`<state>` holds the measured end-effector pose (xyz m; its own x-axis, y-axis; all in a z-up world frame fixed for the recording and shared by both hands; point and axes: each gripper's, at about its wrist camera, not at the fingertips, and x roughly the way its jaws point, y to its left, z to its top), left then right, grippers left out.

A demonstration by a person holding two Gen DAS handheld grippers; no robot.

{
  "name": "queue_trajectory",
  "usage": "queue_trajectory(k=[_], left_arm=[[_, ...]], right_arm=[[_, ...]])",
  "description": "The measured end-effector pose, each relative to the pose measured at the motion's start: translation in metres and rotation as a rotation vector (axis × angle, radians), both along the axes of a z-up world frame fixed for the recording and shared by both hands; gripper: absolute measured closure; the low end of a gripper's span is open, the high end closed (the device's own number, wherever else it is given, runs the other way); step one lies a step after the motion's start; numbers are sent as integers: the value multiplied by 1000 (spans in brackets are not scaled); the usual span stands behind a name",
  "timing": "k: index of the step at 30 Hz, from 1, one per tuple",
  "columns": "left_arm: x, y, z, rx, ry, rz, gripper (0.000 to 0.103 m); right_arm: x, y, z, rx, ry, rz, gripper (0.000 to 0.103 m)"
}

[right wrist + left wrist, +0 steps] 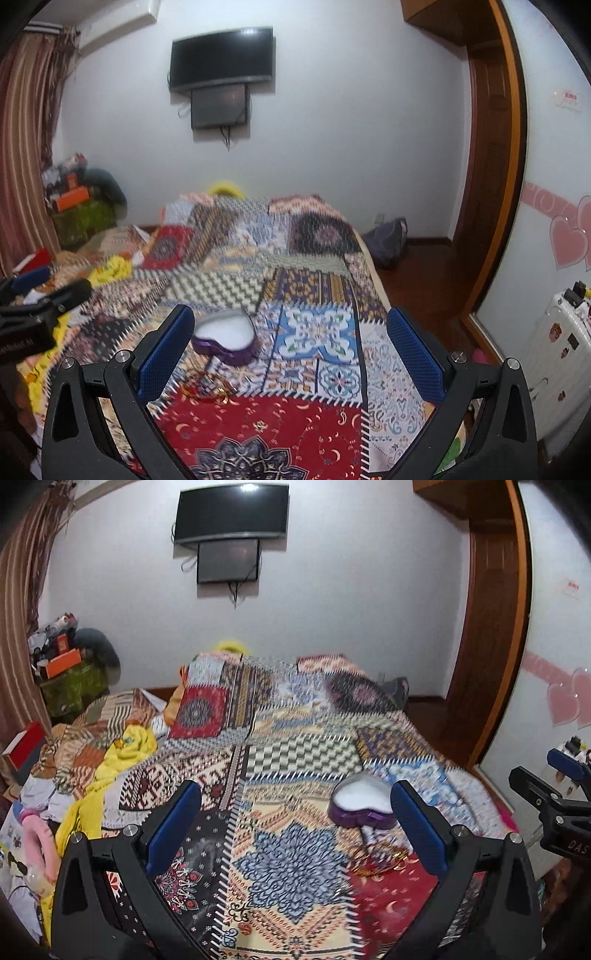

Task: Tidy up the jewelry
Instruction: 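Lower both tools toward the jewelry pile beside the purple heart tin, then close the left tool on a silver ring from the jewelry pile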

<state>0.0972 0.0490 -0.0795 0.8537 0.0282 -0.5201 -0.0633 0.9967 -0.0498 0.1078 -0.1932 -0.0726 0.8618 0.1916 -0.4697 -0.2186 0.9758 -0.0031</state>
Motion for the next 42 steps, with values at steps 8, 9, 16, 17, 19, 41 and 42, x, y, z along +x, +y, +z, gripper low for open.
queue_trajectory(k=[8,9,16,17,19,41,42], left_arm=[[29,1,-57,-30,229,-106,18],[31,-1,-63,-27,250,-119,21],[39,-17,-97,-21,349,-212,31],[39,-18,-98,-27,360,-220,33],[40,-18,-103,-44,382,-236,39],[46,-28,-124,-70,440,-346,88],[46,-28,-124,-71,438,-348,88]], right_arm=[[20,8,-39,-33,150,53,0],[23,10,-44,-34,165,61,0],[30,24,-72,-61,263,129,17],[31,25,-76,-62,282,142,19],[36,28,-83,-65,308,158,30],[72,40,-113,-50,453,248,78],[73,40,-114,-51,455,251,80]])
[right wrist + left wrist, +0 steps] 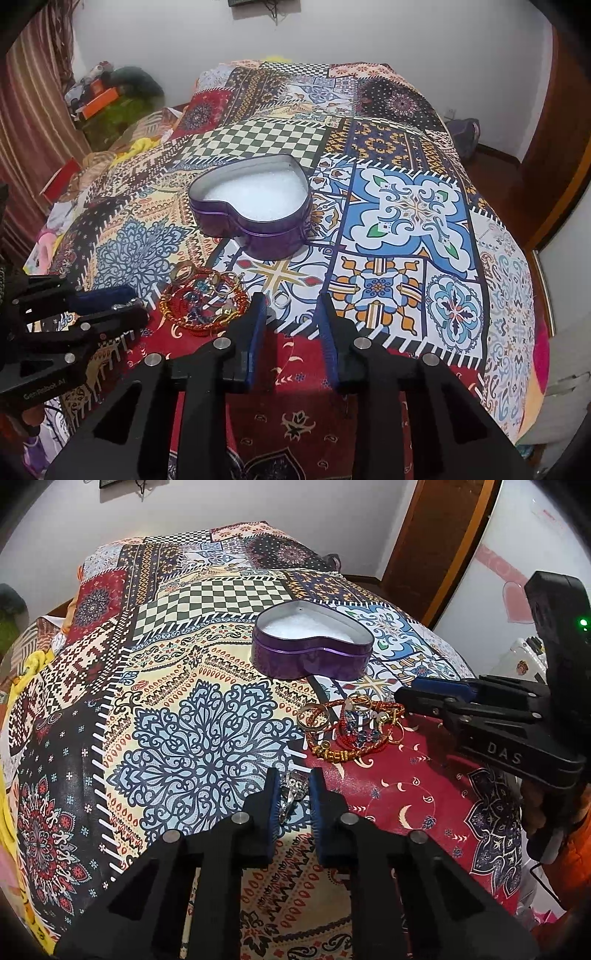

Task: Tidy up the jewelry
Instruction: 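Close the left tool on a silver ring from the jewelry pile, then carry the silver ring into the heart tin and open the left tool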

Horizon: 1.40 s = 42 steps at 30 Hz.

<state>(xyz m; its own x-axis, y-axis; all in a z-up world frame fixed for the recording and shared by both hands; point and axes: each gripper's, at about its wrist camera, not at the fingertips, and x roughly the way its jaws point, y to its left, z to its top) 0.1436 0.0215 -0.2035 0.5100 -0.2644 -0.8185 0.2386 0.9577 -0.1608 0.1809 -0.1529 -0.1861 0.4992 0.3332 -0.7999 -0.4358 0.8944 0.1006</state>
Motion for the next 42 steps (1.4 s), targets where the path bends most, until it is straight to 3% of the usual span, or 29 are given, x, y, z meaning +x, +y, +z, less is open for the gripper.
queue_trajectory(k=[4,18,35,42], left_arm=[[0,1,0,-11,-7,5,88],[0,7,15,-15,-58,37,88],[3,21,78,-34,-245,115,88],[16,19,94,-48,-296,113,88]], right_arm=[[4,1,-3,8,16,12,88],[1,10,-2,-24,-2,41,94],[-8,4,59,63,-139,13,94],[-5,7,71,94,-174,21,94]])
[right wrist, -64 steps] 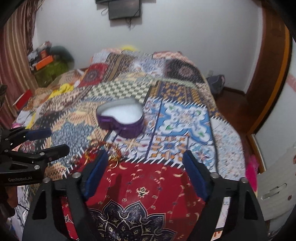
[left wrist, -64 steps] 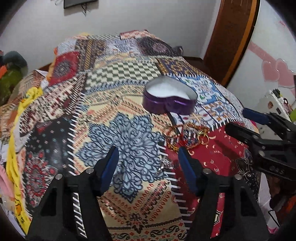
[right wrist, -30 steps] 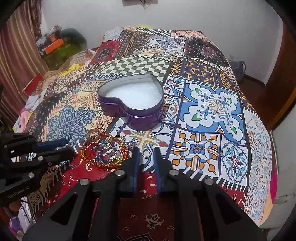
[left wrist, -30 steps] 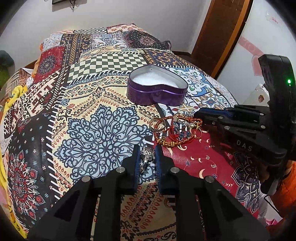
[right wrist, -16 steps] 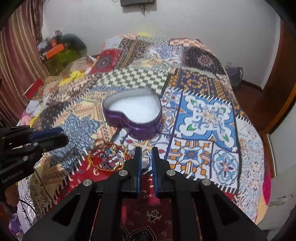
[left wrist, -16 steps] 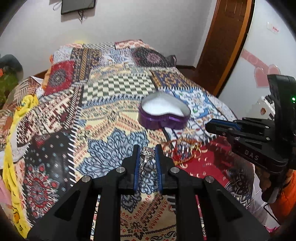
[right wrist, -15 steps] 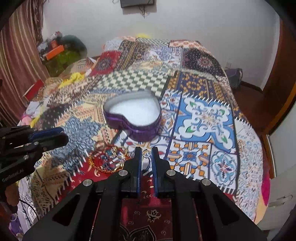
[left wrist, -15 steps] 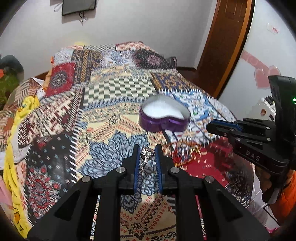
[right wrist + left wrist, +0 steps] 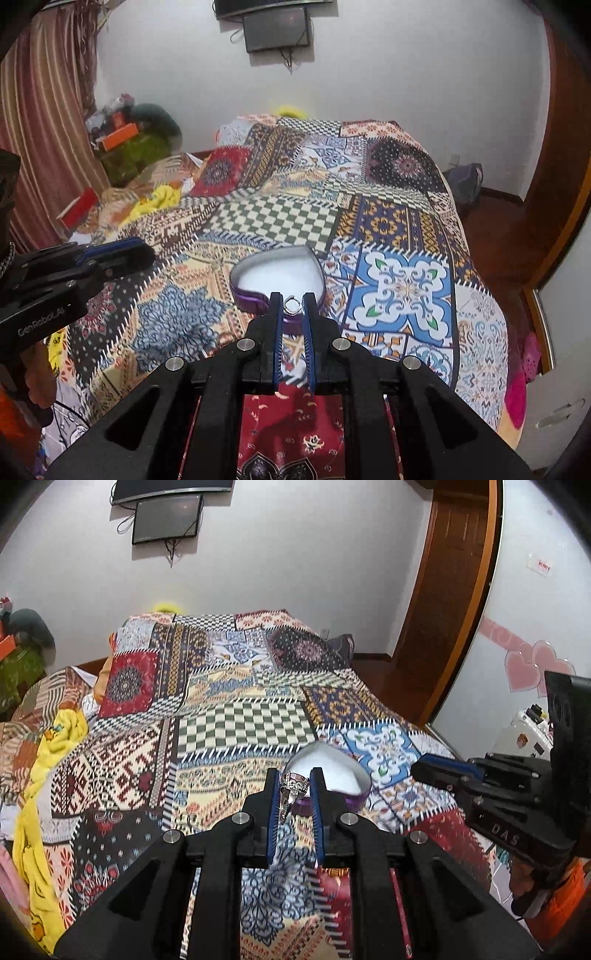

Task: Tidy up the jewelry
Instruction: 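Carry the silver ring into the heart tin and open the left tool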

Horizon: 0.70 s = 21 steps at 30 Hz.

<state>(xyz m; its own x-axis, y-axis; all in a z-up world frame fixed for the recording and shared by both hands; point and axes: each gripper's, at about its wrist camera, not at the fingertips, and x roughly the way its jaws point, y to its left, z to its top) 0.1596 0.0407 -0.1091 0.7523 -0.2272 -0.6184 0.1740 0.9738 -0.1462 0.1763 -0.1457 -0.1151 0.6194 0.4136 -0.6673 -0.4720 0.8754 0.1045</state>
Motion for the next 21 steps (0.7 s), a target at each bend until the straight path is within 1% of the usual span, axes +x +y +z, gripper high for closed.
queue_trajectory(k=[8,21], left_arm=[[19,-4,4,-10,-16,-15,88],[56,-10,-20,-8,48,-50,88]], right_arm=[[15,7,-2,8,-12,0,94],[37,12,-12,-19,-1,15,94]])
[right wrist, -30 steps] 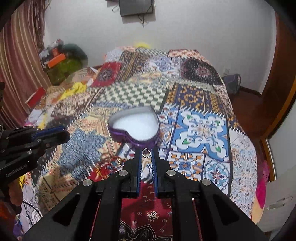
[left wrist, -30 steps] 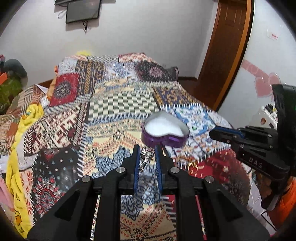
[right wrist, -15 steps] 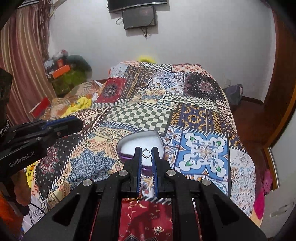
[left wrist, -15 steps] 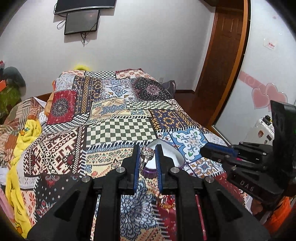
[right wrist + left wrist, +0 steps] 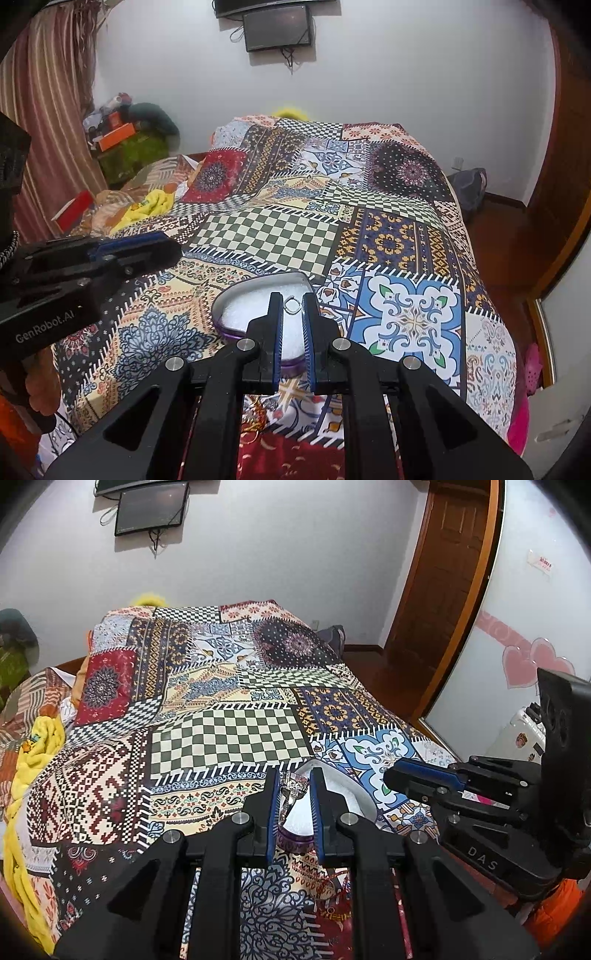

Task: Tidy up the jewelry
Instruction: 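Carry the silver ring into the heart tin and open the left tool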

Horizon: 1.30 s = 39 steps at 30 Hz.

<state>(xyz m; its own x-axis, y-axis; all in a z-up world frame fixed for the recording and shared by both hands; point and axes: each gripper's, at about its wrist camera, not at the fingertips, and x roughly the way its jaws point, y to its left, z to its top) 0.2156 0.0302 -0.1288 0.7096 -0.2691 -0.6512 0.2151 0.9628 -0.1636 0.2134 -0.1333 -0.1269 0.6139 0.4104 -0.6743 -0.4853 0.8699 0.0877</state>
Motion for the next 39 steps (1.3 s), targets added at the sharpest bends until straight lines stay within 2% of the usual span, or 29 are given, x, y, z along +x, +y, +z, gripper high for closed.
queue_trajectory(k=[22,33,39], left_arm=[[45,-13,-51,1,176,-96,88],[49,-10,-54,3,185,-75,88],[44,-8,-46,10,167,-68,88]], right_arm=[[31,9,-39,-20,170,107,94],[33,15,-44,-46,178,136,94],[33,17,-44,-66,176,133,94]])
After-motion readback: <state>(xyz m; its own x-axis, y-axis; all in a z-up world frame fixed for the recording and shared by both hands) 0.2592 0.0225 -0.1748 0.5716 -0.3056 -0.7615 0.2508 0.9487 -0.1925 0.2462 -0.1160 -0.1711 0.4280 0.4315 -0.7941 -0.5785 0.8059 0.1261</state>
